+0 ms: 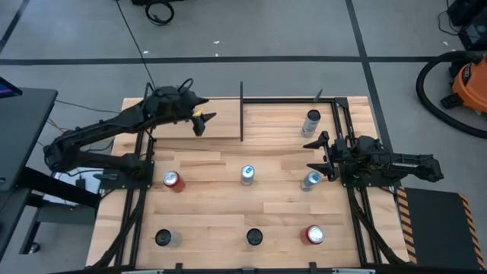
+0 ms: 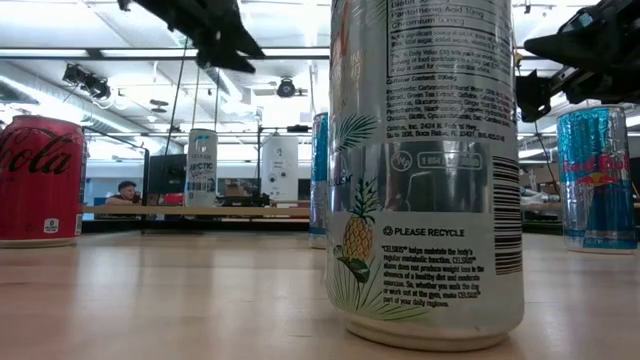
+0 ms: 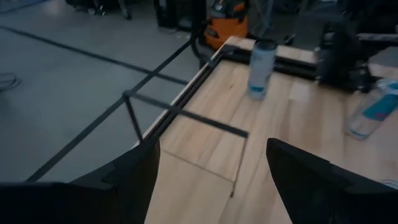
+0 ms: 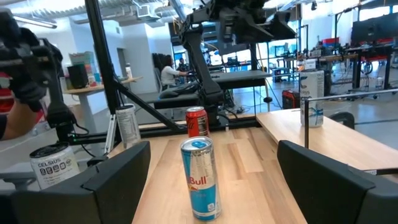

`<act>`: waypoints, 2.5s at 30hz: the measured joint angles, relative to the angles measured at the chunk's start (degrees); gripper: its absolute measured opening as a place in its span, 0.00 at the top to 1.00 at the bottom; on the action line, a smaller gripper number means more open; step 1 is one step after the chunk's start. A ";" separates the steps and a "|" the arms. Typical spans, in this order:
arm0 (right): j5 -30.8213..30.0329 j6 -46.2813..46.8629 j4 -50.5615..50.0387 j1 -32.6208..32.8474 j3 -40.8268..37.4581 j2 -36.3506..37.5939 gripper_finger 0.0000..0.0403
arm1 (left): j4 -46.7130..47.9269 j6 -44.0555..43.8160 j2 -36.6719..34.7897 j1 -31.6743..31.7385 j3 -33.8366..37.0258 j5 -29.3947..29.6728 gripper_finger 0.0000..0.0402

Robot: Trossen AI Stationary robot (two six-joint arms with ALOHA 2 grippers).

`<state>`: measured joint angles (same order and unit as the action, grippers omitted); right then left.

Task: Place canned beverage on shelf
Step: Put the blue-white soda can on the shelf

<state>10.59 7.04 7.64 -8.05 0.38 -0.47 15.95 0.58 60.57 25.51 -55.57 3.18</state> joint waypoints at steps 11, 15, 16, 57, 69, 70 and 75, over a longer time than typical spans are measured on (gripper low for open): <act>0.00 -0.75 0.44 0.02 0.00 0.00 0.10 | 5.67 -0.03 -8.44 -1.61 0.00 0.05 0.26; -0.01 -0.58 1.68 0.02 0.00 0.00 0.10 | 8.53 0.04 -9.61 -1.58 0.00 0.05 0.26; -0.01 -0.58 2.42 0.02 0.00 0.02 0.10 | 9.01 0.07 -9.69 -1.58 0.00 0.05 0.26; -1.97 -2.57 7.98 0.02 0.00 0.00 0.10 | 13.35 -5.25 4.79 21.35 -4.79 10.20 0.26; -1.97 -2.50 7.02 0.02 -0.01 0.01 0.10 | 32.56 -3.78 16.00 23.68 -22.30 6.72 0.26; -1.97 -2.50 6.66 0.02 0.00 0.00 0.10 | 32.67 -3.78 16.63 23.65 -22.45 6.65 0.26; -1.97 -2.51 5.38 0.02 -0.01 0.00 0.10 | 33.02 -3.76 19.96 23.83 -22.43 6.60 0.26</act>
<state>8.62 4.53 13.02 -8.03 0.37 -0.47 48.97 -3.18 80.54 49.34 -78.00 9.77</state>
